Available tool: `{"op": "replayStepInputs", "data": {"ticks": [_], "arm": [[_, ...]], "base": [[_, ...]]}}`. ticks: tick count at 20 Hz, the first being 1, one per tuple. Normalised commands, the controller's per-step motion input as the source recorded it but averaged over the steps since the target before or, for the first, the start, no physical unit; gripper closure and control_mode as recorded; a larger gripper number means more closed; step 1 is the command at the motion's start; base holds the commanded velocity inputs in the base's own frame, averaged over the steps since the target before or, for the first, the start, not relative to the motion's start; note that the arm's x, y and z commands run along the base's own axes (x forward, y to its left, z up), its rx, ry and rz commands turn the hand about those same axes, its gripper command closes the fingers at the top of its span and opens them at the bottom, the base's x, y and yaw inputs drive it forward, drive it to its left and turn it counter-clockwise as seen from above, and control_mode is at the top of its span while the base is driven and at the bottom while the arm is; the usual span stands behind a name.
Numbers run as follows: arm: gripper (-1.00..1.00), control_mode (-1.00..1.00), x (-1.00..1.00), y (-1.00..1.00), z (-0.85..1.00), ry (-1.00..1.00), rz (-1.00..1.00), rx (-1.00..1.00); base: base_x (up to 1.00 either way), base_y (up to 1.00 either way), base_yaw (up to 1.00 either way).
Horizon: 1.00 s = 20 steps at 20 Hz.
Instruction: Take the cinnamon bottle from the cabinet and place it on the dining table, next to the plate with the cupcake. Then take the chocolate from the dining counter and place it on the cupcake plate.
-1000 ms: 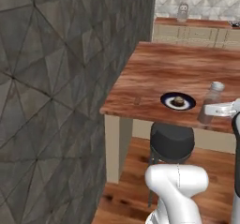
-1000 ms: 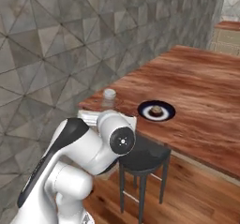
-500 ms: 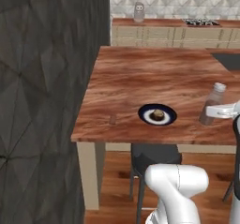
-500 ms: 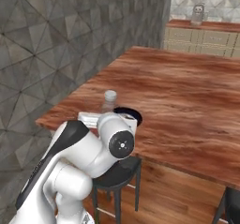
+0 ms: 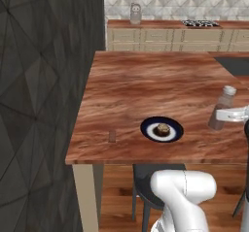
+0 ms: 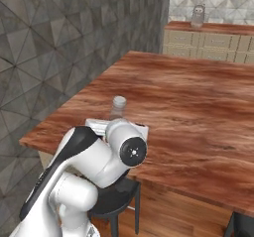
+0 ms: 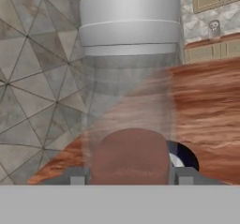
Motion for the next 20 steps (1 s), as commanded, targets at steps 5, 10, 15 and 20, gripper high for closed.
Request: {"op": "replayStepInputs", "data": {"ticks": [5, 10, 15, 20], "arm": [[1.00, -1.00, 1.00, -0.24, -0.55, 0.11, 0.07, -0.02], [1.00, -1.00, 1.00, -0.39, -0.97, 0.03, 0.32, -0.10], [1.00, -1.00, 0.64, -0.56, -0.51, -0.08, 0.48, -0.04], [1.00, -1.00, 0.15, -0.26, -0.40, -0.10, 0.18, -0.05]], "base": [[0.00, 0.00, 0.00], [0.00, 0.00, 0.00], [0.00, 0.00, 0.00], [0.00, 0.00, 0.00]]}}
